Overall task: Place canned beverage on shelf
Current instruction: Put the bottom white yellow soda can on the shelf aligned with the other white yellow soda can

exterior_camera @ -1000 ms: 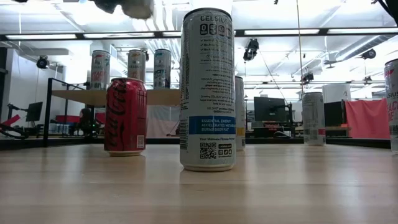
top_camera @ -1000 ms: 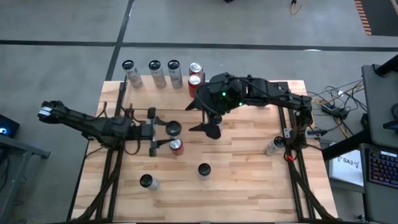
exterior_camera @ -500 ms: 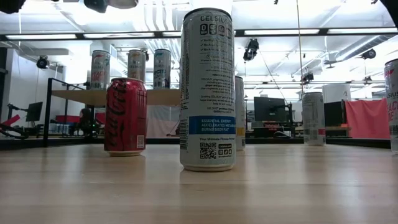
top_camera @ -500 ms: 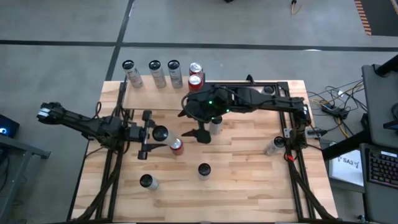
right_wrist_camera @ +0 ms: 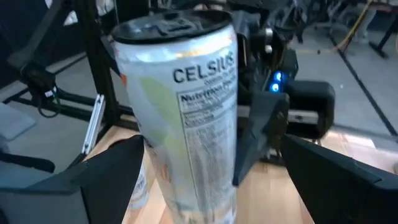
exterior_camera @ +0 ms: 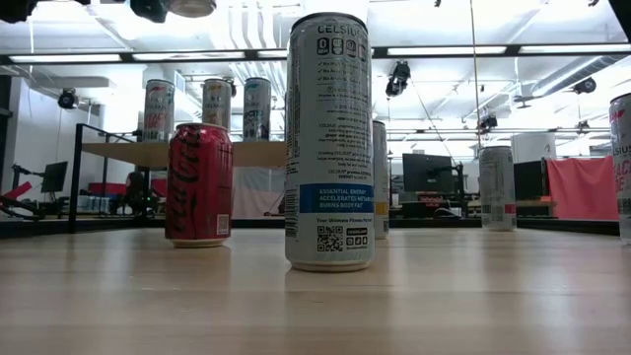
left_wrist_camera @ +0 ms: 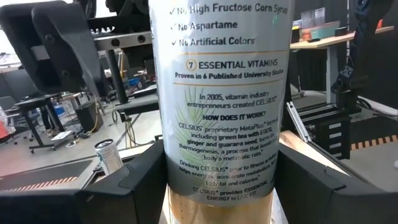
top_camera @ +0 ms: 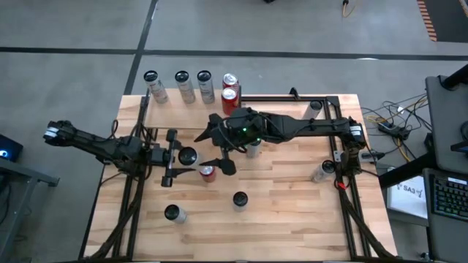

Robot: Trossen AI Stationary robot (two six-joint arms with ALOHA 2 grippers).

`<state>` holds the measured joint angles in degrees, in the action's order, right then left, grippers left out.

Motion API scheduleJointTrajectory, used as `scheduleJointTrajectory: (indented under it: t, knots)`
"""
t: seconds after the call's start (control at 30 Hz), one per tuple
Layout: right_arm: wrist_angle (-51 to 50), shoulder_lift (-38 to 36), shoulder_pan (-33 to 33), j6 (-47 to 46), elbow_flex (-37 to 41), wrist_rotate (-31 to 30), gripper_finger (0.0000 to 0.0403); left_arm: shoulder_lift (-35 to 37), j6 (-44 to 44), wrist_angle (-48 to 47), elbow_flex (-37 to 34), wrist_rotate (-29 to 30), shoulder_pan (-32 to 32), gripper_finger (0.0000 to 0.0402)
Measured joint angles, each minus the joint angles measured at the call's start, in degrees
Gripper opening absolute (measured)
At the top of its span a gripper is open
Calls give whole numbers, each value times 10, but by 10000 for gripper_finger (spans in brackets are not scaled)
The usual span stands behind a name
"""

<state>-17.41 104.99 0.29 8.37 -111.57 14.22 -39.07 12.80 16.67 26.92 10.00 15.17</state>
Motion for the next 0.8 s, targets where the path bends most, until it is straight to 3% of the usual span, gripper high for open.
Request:
scheduleJointTrajectory:
  t: [0.2,0.63,0.8]
  knots:
    - [52,1,-1,5,26,50,368,0,0,-1,0,5,0,228]
    - [122,26,-1,-9,22,49,366,-8,-8,4,0,59,0,228]
    - [135,27,-2,-19,22,33,314,-7,-13,6,0,78,0,237]
